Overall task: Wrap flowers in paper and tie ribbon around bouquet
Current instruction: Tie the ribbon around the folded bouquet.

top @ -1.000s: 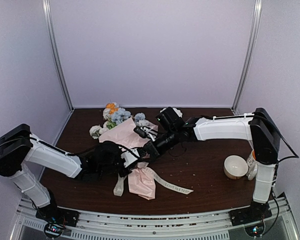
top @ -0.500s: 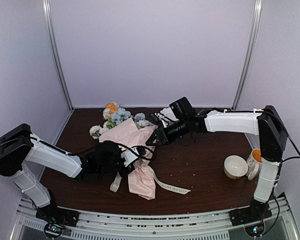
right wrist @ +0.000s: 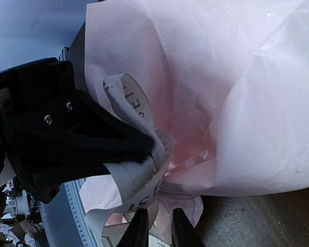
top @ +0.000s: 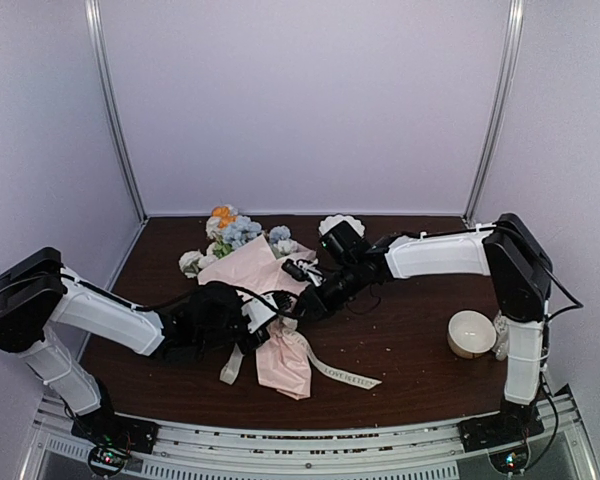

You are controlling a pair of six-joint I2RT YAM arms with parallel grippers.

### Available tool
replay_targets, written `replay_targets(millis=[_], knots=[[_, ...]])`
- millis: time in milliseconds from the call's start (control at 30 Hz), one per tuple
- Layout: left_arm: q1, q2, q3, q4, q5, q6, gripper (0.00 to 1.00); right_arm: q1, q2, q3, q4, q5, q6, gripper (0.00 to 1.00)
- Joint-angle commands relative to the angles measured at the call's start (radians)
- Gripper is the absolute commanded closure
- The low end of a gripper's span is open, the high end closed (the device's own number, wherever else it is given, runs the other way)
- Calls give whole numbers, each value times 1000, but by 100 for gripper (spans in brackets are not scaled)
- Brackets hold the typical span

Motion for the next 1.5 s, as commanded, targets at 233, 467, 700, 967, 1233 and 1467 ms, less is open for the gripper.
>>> replay_targets(millis=[233,467,700,967,1233,1467], knots=[[15,0,4,-13,72,-36,75,35,37,46,-13,-46,-50,82],[23,0,4,-20,46,-41,61,37,49,55,28,-101,-27,79],[30,4,4,-12,35,-49,59,51,32,26,79,-141,-22,77],[33,-2,3,-6,37,-57,56,53,68,43,59,-90,-4,79],[35,-62,-8,-50,38,-58,53,46,36,45,31,-43,-19,100],[35,-128,-29,-100,33,-56,49,27,-29,34,33,-12,-12,100]])
